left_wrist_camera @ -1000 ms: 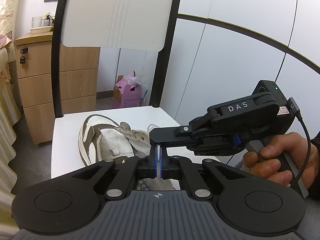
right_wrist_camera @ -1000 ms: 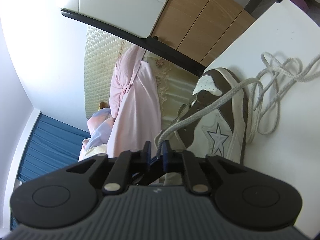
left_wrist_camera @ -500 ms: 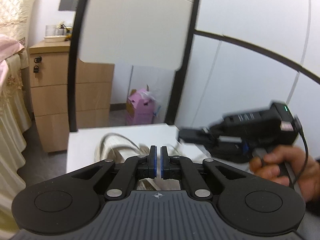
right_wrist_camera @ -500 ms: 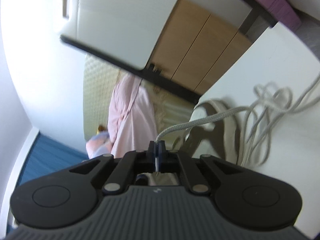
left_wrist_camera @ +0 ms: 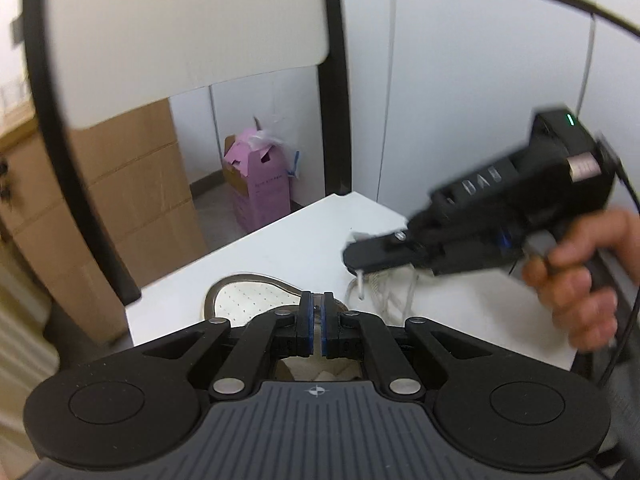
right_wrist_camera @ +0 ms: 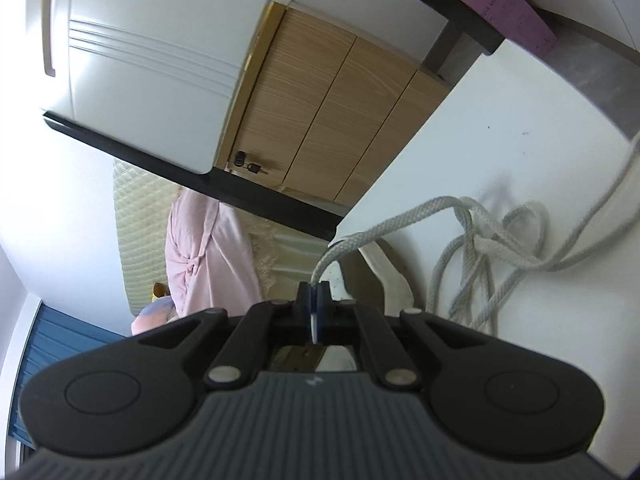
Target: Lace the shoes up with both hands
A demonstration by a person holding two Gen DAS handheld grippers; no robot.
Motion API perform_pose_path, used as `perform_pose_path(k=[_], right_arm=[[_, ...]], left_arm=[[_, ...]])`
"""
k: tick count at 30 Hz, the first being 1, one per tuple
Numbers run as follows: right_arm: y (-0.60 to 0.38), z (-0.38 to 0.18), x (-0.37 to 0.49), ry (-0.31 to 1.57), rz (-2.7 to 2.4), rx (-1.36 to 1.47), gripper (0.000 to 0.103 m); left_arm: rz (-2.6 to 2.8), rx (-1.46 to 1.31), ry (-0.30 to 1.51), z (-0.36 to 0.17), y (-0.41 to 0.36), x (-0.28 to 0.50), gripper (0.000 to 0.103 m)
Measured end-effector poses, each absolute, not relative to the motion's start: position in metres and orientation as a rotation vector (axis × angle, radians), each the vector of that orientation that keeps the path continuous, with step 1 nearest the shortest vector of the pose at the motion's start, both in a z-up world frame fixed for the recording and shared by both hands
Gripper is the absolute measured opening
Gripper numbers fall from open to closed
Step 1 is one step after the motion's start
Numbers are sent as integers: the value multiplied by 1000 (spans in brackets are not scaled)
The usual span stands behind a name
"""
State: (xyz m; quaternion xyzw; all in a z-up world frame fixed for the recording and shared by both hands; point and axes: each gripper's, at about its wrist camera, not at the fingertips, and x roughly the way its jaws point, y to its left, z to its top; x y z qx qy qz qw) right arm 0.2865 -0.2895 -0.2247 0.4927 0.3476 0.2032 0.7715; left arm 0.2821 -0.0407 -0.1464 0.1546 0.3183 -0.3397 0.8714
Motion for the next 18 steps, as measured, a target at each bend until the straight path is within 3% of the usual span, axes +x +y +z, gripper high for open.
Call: perform_pose_path(k=[8, 18], right_arm=[[-279, -234, 295, 755, 407, 1061, 3], [-266, -232, 292, 736, 411, 1064, 3]], left_arm=[[-775, 485, 643, -159, -46, 275, 2], [-781, 455, 619, -164, -40, 272, 1]])
